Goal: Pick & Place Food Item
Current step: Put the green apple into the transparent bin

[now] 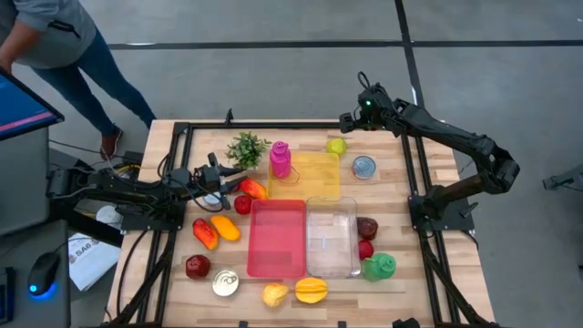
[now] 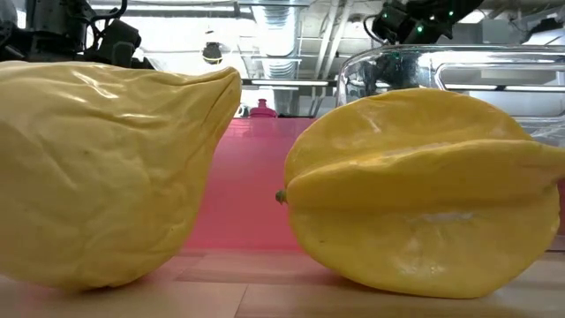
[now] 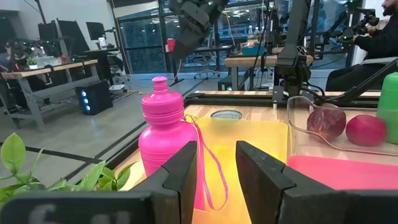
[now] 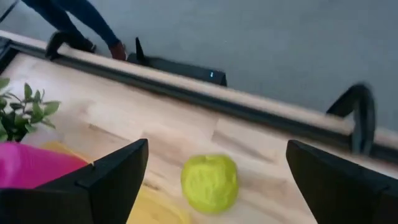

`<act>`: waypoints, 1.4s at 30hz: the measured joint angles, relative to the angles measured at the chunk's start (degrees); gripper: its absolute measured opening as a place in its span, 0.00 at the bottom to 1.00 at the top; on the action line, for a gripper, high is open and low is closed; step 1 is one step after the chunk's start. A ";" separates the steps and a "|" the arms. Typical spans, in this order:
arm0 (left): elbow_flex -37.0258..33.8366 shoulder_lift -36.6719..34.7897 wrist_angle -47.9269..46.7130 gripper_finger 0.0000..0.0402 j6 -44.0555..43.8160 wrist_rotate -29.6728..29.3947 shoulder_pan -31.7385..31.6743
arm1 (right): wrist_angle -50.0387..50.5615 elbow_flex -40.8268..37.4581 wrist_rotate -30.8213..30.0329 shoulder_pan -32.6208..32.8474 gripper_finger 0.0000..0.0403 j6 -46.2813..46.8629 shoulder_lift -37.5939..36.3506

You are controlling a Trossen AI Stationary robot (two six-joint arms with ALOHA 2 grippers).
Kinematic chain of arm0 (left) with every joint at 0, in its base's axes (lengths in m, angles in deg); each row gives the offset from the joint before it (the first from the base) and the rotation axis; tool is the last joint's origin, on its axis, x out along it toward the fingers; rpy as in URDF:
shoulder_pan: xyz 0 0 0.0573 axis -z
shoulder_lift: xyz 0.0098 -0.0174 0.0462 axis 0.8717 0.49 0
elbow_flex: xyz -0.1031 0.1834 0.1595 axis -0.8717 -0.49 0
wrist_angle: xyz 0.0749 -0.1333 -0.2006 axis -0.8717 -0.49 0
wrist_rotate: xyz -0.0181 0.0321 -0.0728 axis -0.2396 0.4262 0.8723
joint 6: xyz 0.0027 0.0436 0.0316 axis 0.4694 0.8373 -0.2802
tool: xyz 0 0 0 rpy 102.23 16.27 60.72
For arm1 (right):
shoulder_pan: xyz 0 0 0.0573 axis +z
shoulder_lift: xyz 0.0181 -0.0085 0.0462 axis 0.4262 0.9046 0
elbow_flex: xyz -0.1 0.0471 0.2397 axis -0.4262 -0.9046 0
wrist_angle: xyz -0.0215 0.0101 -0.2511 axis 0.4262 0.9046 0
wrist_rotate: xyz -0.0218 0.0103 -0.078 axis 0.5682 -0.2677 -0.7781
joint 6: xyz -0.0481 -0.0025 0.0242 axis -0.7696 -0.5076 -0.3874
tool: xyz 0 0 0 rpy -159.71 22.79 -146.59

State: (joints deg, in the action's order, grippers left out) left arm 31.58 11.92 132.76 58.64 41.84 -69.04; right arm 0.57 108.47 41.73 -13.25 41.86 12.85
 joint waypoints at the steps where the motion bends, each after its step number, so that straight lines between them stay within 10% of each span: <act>1: 0.00 0.02 0.00 0.25 -0.02 -0.02 0.00 | -0.45 -0.49 0.00 -0.03 0.93 0.13 0.31; 42: 0.00 0.02 -0.07 0.25 -0.06 0.00 0.01 | -6.83 -1.04 11.77 0.56 0.93 2.84 25.41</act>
State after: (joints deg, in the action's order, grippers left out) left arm 31.58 11.94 132.70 58.57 41.84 -69.03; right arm -6.25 107.42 53.50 -12.69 44.70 38.26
